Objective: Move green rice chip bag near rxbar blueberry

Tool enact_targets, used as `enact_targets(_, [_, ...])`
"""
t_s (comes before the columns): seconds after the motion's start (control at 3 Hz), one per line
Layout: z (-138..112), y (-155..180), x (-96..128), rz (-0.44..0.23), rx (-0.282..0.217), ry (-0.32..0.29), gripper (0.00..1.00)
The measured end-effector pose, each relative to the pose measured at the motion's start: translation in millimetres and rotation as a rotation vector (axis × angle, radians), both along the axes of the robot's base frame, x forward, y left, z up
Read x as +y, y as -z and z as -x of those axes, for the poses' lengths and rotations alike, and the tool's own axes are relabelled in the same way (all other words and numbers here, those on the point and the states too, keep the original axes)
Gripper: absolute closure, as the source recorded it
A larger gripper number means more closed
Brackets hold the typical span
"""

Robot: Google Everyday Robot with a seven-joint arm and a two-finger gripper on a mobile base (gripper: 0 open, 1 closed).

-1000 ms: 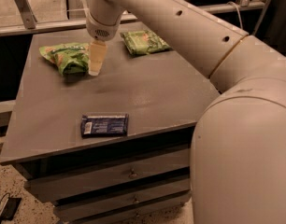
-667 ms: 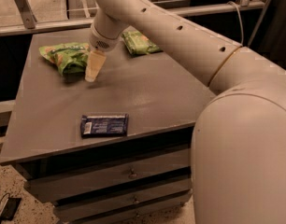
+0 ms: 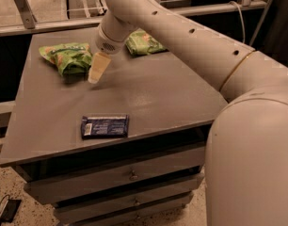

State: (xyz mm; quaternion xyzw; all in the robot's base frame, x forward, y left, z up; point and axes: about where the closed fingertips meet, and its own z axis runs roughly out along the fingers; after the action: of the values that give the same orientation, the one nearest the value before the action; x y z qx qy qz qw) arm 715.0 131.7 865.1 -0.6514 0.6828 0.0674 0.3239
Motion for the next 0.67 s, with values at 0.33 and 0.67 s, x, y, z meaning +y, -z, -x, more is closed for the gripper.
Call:
enact_targets(0.33, [4, -3, 11, -0.044, 0.008, -0.028, 0.0])
enact_targets(0.67, [5, -7, 30, -0.075, 0.012, -0.07, 0.0])
